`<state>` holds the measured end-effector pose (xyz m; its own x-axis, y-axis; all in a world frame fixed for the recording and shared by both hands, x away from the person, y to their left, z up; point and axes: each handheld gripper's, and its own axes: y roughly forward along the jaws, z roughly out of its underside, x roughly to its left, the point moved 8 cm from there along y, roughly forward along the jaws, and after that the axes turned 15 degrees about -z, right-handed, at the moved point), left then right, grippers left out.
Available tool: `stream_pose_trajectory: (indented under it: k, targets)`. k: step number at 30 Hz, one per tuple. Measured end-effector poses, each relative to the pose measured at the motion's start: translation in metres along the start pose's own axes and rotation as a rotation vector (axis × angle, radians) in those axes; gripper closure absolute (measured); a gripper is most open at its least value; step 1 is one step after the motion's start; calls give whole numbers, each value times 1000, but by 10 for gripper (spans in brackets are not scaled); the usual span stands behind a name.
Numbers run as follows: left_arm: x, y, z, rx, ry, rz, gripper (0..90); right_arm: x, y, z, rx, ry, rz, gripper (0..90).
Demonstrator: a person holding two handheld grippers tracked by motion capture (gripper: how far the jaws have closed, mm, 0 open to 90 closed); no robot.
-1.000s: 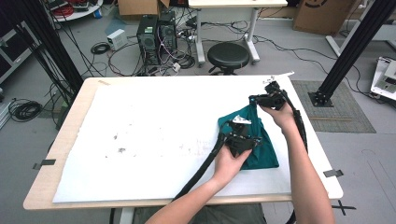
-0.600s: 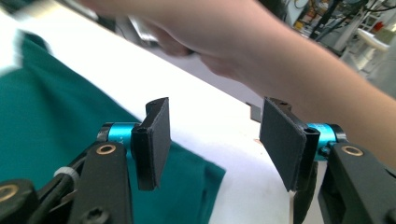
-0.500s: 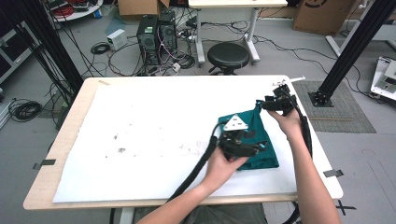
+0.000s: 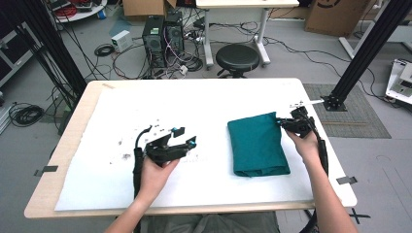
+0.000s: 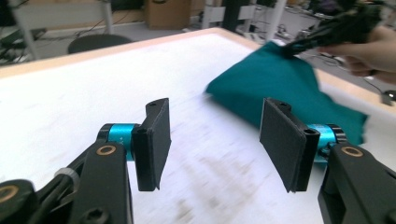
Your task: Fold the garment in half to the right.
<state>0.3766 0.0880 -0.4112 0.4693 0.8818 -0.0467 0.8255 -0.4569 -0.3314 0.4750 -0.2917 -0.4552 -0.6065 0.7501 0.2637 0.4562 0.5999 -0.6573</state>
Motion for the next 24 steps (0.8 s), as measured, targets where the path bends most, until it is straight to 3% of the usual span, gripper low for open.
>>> stream_pose_trajectory:
  k: [2, 5, 6, 9, 12, 16, 21, 23, 24]
  targets:
    - [12, 1, 6, 17, 7, -24, 430, -4, 1, 7, 11, 21, 14, 872]
    - [21, 1, 9, 23, 12, -51, 419, -11, 1, 15, 24, 48, 73, 736]
    - [24, 1, 9, 24, 14, -61, 418, -12, -2, 16, 8, 54, 73, 709]
    - [32, -2, 9, 22, 18, -89, 417, -2, -17, 18, -68, 91, 8, 640]
    - [38, -6, 9, 19, 29, -99, 417, 17, -31, 33, -89, 79, -63, 605]
    - [42, -9, 12, 25, 38, -115, 417, 46, -45, 71, -80, 45, -165, 618]
    - [41, -8, 16, 40, 44, -120, 417, 60, -32, 106, 8, 28, -204, 621]
    - [40, -8, 18, 44, 47, -119, 417, 65, -27, 110, 37, 9, -235, 736]
    - [40, -8, 18, 46, 49, -119, 417, 65, -27, 110, 51, -18, -213, 812]
